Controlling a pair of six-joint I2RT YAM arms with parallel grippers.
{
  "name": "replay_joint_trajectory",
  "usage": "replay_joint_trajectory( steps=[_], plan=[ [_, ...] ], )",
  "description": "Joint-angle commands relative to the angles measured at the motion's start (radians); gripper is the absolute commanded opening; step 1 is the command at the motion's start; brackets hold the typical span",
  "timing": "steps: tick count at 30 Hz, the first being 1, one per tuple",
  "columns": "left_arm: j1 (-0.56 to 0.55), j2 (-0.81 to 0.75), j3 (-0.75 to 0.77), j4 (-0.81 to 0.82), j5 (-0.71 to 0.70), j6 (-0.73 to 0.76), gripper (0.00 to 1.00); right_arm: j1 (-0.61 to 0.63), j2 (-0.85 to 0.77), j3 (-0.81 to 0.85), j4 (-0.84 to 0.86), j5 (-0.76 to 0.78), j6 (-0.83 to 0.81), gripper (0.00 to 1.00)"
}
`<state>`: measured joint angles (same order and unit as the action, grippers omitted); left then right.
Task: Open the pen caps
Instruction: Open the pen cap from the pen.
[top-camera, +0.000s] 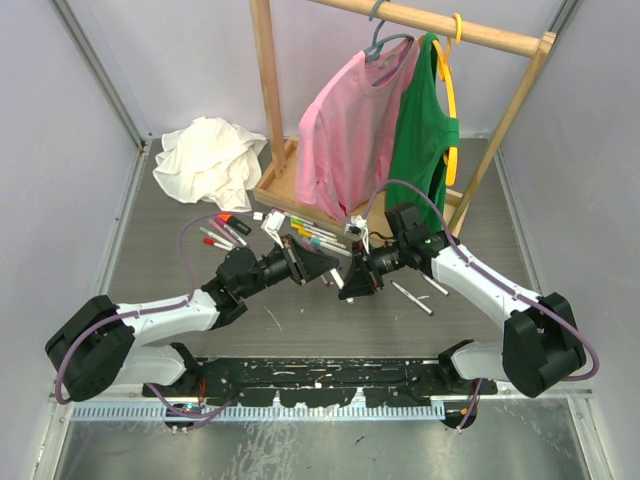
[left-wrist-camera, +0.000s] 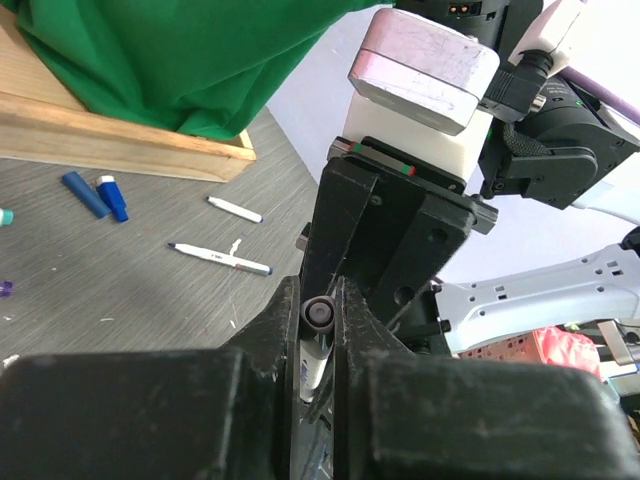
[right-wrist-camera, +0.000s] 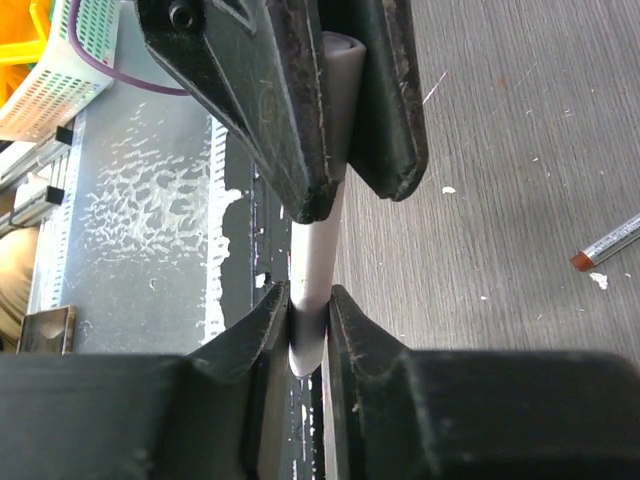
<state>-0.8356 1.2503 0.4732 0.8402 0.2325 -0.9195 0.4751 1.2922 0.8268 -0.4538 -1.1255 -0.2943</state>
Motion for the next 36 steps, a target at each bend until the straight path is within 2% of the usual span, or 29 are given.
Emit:
replay_joint_trajectory(
  steps=[1,6,10,13,17,22,25,32,36],
  plan=[
    [0.004,-0.002,0.021,0.054,0.005,0.037,0.0,0.007,-0.014,0.036,0.065,-0.029,0.017,0.31],
    [0.002,0.012,0.0,0.133,0.007,0.05,0.0,-0.012,-0.04,0.004,0.194,-0.036,0.163,0.51],
    [0.001,0.067,-0.005,0.184,0.01,0.048,0.0,-0.017,-0.055,-0.025,0.271,-0.022,0.251,0.52],
    [0.001,0.083,-0.008,0.213,0.009,0.048,0.0,-0.018,-0.053,-0.033,0.298,-0.011,0.279,0.49],
    [0.001,0.085,-0.021,0.241,-0.015,0.066,0.0,-0.017,-0.047,-0.034,0.302,-0.008,0.29,0.4],
    [0.001,0.065,-0.034,0.254,-0.058,0.099,0.0,-0.018,-0.041,-0.035,0.302,-0.004,0.291,0.4],
    [0.001,0.056,-0.036,0.256,-0.066,0.105,0.0,-0.018,-0.04,-0.036,0.302,-0.003,0.288,0.34],
    [0.002,0.028,-0.045,0.264,-0.089,0.119,0.0,-0.018,-0.033,-0.033,0.289,-0.001,0.275,0.28],
    [0.003,-0.015,-0.046,0.246,-0.116,0.134,0.0,-0.018,-0.033,-0.03,0.282,-0.003,0.266,0.16]
  ],
)
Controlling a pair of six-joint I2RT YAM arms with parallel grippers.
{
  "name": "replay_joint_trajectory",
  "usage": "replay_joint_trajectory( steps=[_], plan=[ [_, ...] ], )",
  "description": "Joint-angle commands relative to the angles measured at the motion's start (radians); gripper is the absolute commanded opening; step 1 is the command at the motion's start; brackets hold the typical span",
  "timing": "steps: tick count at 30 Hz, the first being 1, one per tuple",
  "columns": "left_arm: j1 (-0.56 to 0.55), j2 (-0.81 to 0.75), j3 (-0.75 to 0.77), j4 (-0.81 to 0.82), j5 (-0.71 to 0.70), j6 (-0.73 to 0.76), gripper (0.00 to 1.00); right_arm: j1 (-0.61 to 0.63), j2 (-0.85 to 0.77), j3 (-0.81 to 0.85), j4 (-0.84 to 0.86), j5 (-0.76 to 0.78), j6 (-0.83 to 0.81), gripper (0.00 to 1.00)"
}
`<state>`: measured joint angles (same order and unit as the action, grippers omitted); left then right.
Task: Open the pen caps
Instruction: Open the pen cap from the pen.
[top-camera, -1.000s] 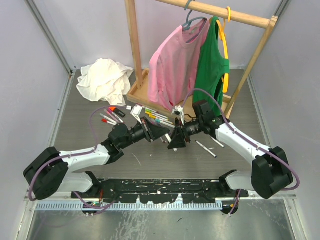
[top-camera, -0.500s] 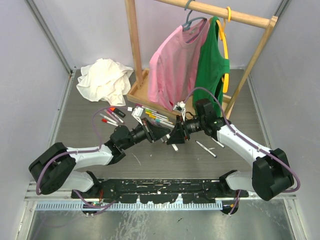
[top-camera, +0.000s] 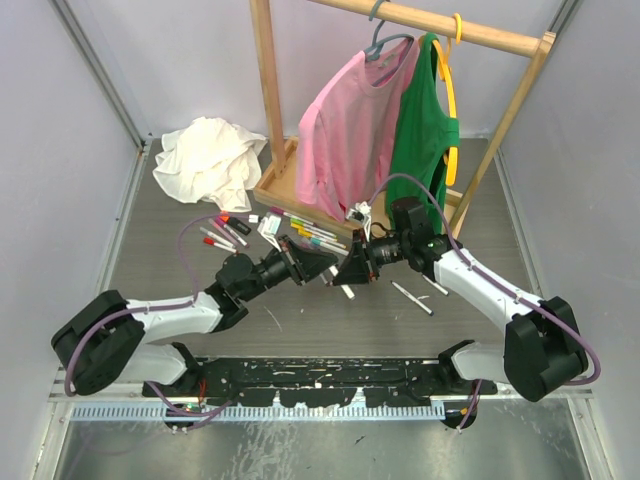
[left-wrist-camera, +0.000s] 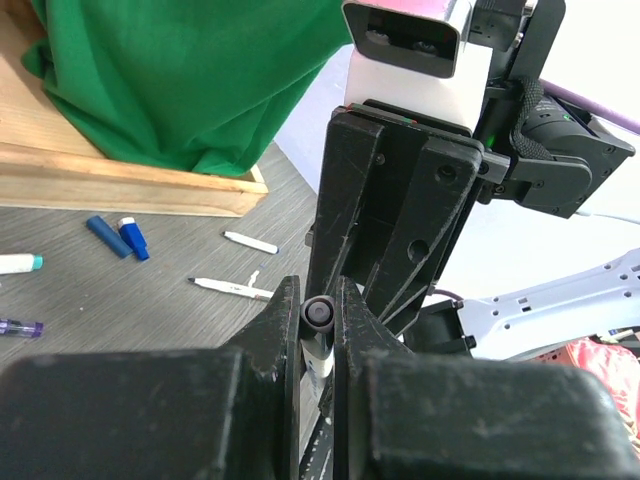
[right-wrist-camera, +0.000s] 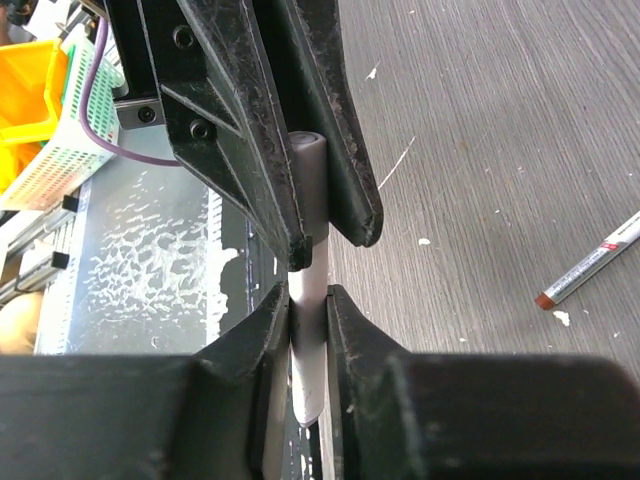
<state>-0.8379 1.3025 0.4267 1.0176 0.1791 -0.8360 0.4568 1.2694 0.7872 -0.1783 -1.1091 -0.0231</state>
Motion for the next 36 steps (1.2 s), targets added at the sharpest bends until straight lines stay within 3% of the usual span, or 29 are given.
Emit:
replay_joint_trajectory(
  steps=[1,4,9,17,23,27,36],
  plan=[
    [0.007,-0.075,0.001,0.067,-0.069,0.054,0.0,0.001,-0.009,0.01,0.004,-0.021,-0.009,0.11],
    [0.025,-0.105,-0.004,0.086,-0.109,0.058,0.0,0.001,-0.005,0.015,-0.011,-0.024,-0.024,0.01],
    [0.117,-0.187,0.009,0.112,-0.171,0.071,0.0,0.01,0.008,0.029,-0.06,-0.038,-0.07,0.0],
    [0.243,-0.299,0.09,0.003,-0.224,0.158,0.0,0.019,0.029,0.054,-0.143,0.042,-0.153,0.0],
    [0.247,-0.392,0.031,-0.147,-0.157,0.103,0.0,0.018,-0.022,0.121,-0.429,0.388,-0.458,0.01],
    [0.248,-0.421,-0.053,-0.198,-0.092,0.046,0.0,0.011,-0.113,0.029,-0.481,0.661,-0.553,0.04],
    [0.248,-0.435,-0.161,-0.178,-0.053,-0.053,0.0,-0.017,-0.118,-0.088,-0.515,0.879,-0.593,0.06]
  ],
)
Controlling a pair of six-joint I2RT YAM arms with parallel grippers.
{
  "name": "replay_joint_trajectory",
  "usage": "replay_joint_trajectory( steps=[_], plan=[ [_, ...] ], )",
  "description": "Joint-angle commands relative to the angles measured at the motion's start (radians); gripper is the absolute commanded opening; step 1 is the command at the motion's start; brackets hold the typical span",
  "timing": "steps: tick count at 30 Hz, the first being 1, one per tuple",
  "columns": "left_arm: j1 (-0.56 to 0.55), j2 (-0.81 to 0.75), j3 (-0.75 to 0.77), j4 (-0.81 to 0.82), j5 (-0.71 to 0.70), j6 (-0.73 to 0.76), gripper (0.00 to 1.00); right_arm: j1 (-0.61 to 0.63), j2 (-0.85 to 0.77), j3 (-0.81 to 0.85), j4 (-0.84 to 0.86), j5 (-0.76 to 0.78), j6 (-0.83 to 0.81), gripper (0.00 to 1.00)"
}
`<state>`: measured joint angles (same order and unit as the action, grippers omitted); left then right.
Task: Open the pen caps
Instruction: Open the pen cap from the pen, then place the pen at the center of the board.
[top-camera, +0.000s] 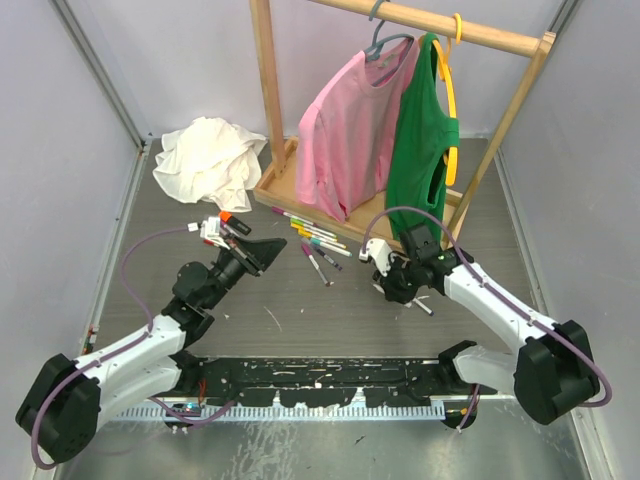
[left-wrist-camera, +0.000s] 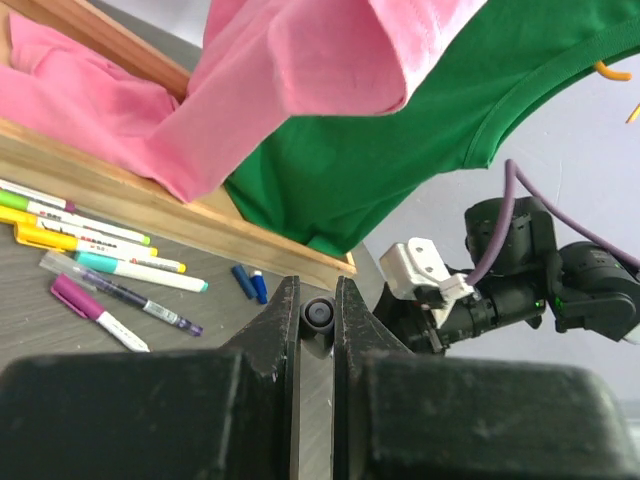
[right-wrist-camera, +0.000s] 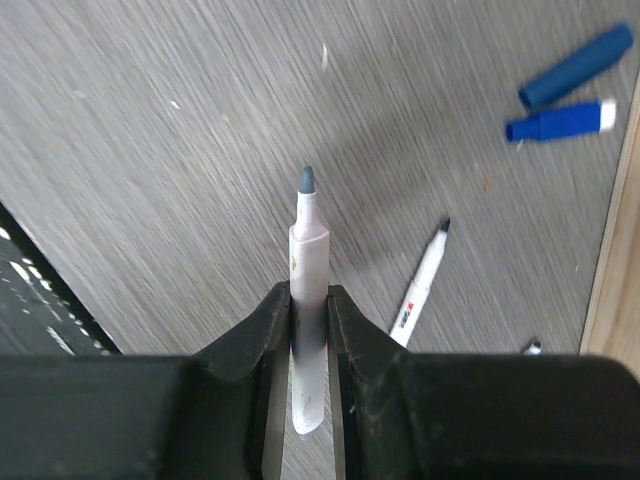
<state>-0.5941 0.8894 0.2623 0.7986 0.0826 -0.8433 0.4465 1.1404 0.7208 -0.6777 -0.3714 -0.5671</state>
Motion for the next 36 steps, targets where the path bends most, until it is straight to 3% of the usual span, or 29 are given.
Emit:
replay_joint_trajectory(
  steps=[1,19,36],
  plan=[
    [0.004,-0.022,0.002,0.039,0.05,-0.047,0.0,-0.007,0.021,-0.028,-0.025,0.139,-0.05,0.06],
    [-0.018,0.029,-0.017,0.071,0.07,-0.1,0.0,-0.009,0.136,-0.062,0.054,0.237,0.035,0.08],
    [-0.045,0.032,-0.023,0.075,0.055,-0.103,0.0,-0.009,0.179,-0.059,0.063,0.255,0.046,0.34]
  ],
)
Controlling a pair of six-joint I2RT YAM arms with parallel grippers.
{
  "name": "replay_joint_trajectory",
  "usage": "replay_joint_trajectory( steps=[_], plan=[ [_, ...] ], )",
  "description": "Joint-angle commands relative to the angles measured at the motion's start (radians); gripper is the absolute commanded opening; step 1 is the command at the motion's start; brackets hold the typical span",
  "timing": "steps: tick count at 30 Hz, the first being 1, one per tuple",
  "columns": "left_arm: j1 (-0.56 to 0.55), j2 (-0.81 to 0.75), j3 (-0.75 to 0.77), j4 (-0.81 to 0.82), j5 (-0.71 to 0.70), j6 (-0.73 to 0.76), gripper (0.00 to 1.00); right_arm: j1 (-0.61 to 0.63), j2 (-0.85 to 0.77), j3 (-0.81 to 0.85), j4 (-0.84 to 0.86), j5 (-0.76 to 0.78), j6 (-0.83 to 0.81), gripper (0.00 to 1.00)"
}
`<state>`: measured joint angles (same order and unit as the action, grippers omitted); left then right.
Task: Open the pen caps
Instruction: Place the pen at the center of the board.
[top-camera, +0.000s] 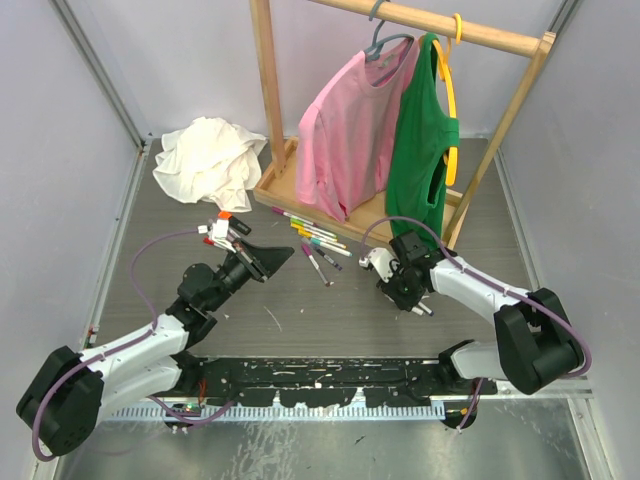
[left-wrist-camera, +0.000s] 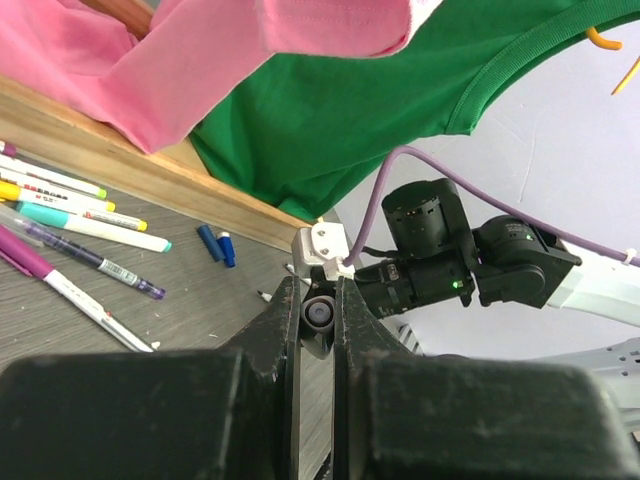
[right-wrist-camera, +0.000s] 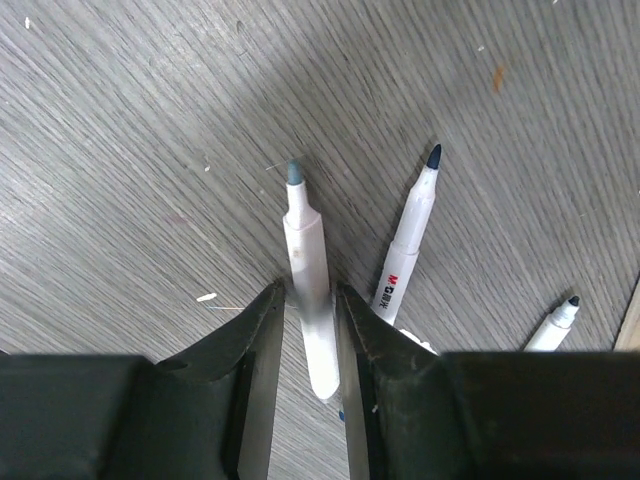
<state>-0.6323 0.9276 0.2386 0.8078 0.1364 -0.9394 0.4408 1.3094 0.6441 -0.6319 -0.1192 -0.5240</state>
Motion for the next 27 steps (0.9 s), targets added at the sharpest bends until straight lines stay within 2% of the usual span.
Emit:
replay_joint_trajectory(
  steps=[1,7,13,17,20,23,25,27],
  plan=[
    [-0.007,-0.006,0.001,0.066,0.002,-0.006,0.0,-0.003,0.012,0.018,0.016,0.003,0.002,0.34],
    [-0.015,-0.011,0.0,0.067,0.0,-0.007,0.0,-0.003,0.016,0.019,0.015,0.005,0.004,0.33],
    [-0.025,-0.007,0.002,0.068,-0.003,-0.007,0.0,-0.003,0.054,0.049,0.019,0.023,0.028,0.22],
    [-0.027,-0.009,0.002,0.068,-0.004,-0.003,0.0,0.003,0.091,0.07,0.018,0.041,0.044,0.2],
    [-0.028,-0.014,-0.001,0.068,-0.007,-0.004,0.0,0.003,0.102,0.077,0.021,0.059,0.053,0.22],
    [-0.03,-0.015,-0.002,0.068,-0.008,-0.002,0.0,0.003,0.091,0.08,0.02,0.062,0.053,0.34],
    [-0.031,-0.016,-0.002,0.068,-0.009,0.0,0.0,0.003,0.078,0.078,0.018,0.055,0.052,0.34],
    [-0.032,-0.012,-0.002,0.068,-0.01,0.002,0.0,0.003,0.07,0.078,0.015,0.043,0.048,0.29]
  ],
)
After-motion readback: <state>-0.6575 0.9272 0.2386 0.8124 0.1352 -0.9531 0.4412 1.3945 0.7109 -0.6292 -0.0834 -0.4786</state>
